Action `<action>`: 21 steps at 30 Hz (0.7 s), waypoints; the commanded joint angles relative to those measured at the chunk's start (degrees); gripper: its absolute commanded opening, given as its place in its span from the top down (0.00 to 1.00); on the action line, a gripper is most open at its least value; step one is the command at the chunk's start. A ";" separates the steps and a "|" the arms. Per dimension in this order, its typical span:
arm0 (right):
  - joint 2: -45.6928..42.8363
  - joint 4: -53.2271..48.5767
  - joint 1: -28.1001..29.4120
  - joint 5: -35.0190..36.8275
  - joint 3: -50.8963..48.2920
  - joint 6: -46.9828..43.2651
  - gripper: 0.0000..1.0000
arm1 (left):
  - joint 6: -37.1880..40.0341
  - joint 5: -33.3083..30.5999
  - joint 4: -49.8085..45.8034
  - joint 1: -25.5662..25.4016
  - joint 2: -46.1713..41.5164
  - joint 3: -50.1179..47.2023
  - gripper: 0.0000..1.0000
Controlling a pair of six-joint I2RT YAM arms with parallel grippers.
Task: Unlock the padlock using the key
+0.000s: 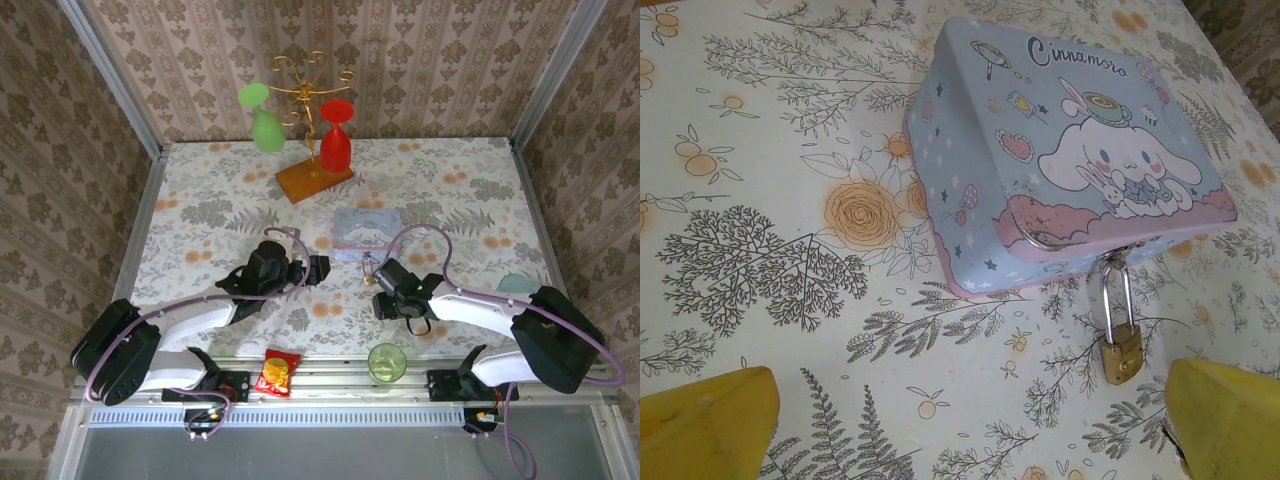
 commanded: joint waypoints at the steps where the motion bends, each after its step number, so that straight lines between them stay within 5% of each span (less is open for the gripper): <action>1: 2.09 8.21 0.49 -3.99 0.01 -0.81 0.54 | -0.21 0.42 0.57 -0.36 0.00 0.07 0.00; 7: 6.40 9.14 0.54 -5.08 0.32 -1.90 0.63 | -0.74 0.41 1.28 -0.36 0.46 -0.19 0.00; 14: 7.79 11.33 -0.08 -9.06 1.55 -3.80 1.00 | -0.66 0.49 1.46 -0.36 1.21 0.69 0.00; 21: 0.07 10.49 -3.17 -14.53 0.10 -6.79 1.00 | 0.00 0.93 0.32 -0.36 0.74 1.48 0.00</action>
